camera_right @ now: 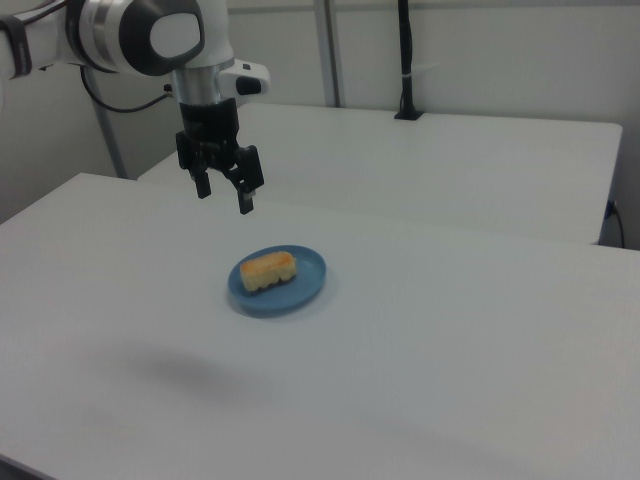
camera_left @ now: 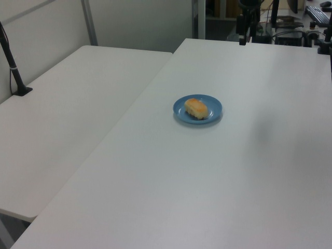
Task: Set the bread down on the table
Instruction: 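Lower the open gripper over the bread roll on the blue plate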
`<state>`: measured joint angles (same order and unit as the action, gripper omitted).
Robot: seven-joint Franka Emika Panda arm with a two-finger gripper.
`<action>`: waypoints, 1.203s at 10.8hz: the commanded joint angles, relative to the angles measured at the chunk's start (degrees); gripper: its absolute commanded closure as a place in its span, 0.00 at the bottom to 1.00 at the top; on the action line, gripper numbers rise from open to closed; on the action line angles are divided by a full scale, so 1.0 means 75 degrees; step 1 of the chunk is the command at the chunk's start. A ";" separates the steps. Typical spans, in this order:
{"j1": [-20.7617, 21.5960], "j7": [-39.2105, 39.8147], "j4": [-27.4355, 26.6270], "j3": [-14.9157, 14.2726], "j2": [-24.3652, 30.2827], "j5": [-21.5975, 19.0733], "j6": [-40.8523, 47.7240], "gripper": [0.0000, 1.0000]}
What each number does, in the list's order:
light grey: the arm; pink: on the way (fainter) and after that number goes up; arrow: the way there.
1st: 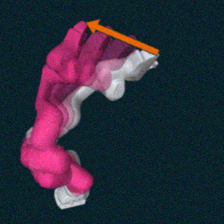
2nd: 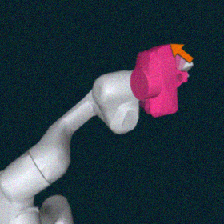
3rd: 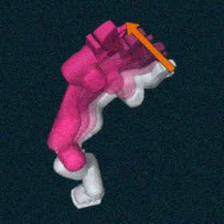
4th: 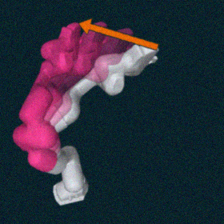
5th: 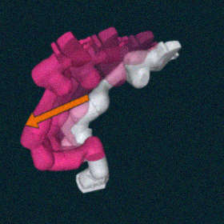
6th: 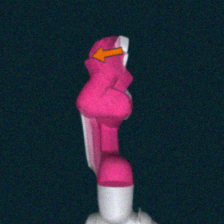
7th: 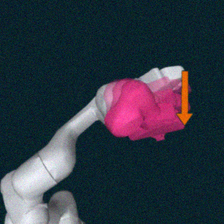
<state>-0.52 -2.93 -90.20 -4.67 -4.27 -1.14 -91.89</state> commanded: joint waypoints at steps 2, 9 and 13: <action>0.0010 0.0051 -0.0032 0.0025 0.0030 0.0070 -0.0393 0.00; 0.0219 -0.1819 0.0143 0.0049 -0.0764 -0.0128 -0.1386 0.00; 0.0759 -0.3766 0.0143 0.0072 -0.2005 -0.0165 -0.2967 0.00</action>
<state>3.06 -24.18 -90.15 -4.13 -13.87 -2.02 -108.23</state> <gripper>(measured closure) 0.000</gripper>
